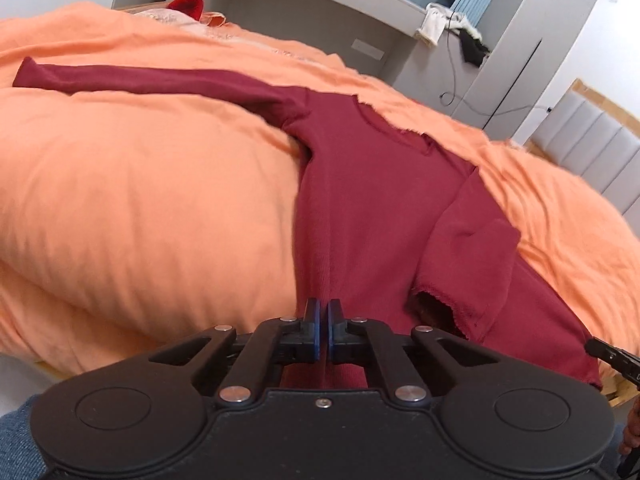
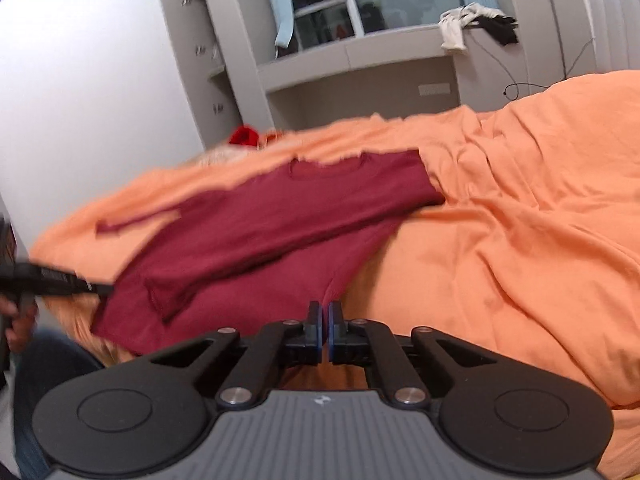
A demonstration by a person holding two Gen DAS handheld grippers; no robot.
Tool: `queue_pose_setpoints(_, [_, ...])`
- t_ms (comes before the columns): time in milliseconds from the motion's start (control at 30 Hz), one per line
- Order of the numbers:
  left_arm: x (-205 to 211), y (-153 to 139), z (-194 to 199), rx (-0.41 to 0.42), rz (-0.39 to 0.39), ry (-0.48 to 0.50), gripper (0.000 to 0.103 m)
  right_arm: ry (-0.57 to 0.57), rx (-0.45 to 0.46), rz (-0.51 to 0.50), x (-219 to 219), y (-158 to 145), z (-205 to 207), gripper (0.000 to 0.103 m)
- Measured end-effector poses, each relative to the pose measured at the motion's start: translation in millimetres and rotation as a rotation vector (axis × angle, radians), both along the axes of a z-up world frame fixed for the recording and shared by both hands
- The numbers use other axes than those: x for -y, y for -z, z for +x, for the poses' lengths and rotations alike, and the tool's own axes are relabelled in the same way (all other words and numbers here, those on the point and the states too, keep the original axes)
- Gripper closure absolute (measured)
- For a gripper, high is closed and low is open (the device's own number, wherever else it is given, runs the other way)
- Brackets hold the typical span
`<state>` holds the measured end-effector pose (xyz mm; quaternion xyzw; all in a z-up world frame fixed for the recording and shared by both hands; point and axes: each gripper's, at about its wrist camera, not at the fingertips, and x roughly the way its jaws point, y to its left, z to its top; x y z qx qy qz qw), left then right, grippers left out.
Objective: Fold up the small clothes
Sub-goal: 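Lower the open left tool onto the sleeve cuff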
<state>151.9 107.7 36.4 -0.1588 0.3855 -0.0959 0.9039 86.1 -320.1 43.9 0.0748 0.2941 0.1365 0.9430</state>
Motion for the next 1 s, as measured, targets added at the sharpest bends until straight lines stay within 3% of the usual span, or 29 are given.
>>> queue_pose_setpoints(167, [-1.1, 7.1, 4.2, -0.015, 0.023, -0.006, 0.1, 0.003, -0.048, 0.005, -1.6, 20.9, 5.0, 0.099])
queue_pose_setpoints(267, [-5.3, 4.7, 4.4, -0.011, 0.035, -0.011, 0.09, 0.004, -0.024, -0.002, 0.9, 17.6, 5.3, 0.091])
queue_pose_setpoints(333, [-11.4, 2.3, 5.0, -0.011, 0.036, -0.027, 0.086, 0.018, 0.006, -0.028, 4.4, 11.3, 5.7, 0.067])
queue_pose_setpoints(367, [-14.4, 0.6, 4.3, -0.006, 0.031, -0.04, 0.083, 0.028, 0.026, -0.033, 7.1, 7.7, 5.8, 0.045])
queue_pose_setpoints(400, [-18.2, -1.5, 4.6, -0.001, 0.025, -0.054, 0.078, 0.039, 0.05, -0.037, 9.8, 4.4, 6.0, 0.03])
queue_pose_setpoints(433, [-22.4, -4.7, 4.7, 0.009, 0.022, -0.068, 0.074, 0.042, 0.072, -0.043, 11.4, 1.7, 7.3, 0.028])
queue_pose_setpoints(500, [-33.1, -13.8, 6.6, 0.048, 0.024, -0.1, 0.049, 0.048, 0.098, -0.048, 12.9, -2.4, 15.5, 0.018])
queue_pose_setpoints(567, [-45.7, -21.9, 10.7, 0.091, 0.034, -0.162, 0.036, 0.062, 0.113, -0.027, 14.8, -5.3, 25.0, 0.008])
queue_pose_setpoints(633, [-58.2, -27.5, 17.1, 0.117, 0.045, -0.219, 0.03, 0.06, 0.119, 0.002, 13.6, -7.7, 36.6, 0.005])
queue_pose_setpoints(700, [-72.1, -30.5, 27.3, 0.129, 0.063, -0.285, 0.009, 0.06, 0.123, 0.012, 8.4, -10.2, 48.7, 0.0])
queue_pose_setpoints(733, [-78.7, -30.2, 33.8, 0.132, 0.08, -0.319, 0.006, 0.059, 0.121, 0.008, 3.5, -11.7, 56.1, 0.0])
queue_pose_setpoints(867, [-101.4, -24.7, 59.7, 0.132, 0.114, -0.425, 0.002, 0.037, 0.122, -0.025, -15.1, -15.9, 79.7, 0.0])
queue_pose_setpoints(1000, [-128.7, -21.3, 87.2, 0.105, 0.005, -0.511, 0.001, 0.03, 0.172, -0.067, -25.8, -19.5, 99.0, 0.0])
